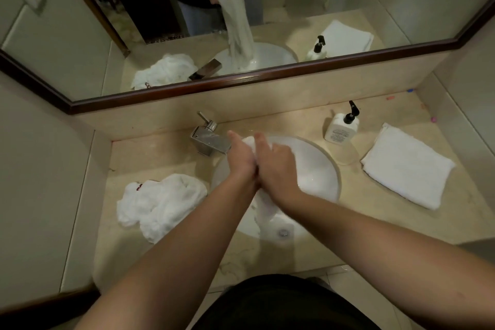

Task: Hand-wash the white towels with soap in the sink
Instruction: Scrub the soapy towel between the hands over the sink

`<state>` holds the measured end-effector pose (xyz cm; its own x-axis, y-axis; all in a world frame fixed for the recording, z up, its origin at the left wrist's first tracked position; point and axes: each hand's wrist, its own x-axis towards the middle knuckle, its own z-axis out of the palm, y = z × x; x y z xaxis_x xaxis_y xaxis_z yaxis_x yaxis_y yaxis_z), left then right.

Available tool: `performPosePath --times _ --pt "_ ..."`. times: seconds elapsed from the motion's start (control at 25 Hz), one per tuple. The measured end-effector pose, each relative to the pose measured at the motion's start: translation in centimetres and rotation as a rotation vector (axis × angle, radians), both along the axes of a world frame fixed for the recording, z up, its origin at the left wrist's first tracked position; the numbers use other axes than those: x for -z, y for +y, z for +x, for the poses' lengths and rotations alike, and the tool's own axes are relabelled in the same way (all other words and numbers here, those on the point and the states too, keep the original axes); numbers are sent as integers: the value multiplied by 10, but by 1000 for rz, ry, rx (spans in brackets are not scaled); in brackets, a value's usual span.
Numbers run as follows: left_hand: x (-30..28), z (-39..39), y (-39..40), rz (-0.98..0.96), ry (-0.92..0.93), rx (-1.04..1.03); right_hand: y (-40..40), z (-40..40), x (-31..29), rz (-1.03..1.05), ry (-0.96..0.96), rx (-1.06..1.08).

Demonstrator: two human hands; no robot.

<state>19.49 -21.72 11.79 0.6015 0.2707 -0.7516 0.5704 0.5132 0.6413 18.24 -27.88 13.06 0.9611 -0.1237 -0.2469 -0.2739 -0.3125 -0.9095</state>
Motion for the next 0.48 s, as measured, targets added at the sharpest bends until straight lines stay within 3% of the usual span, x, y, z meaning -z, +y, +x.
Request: performPosePath --times 0.16,0.48 --pt "6 -17 8 -35 15 166 0 -4 8 -98 -41 27" --pt "41 -11 70 296 -72 413 -53 -2 37 -224 172 -4"
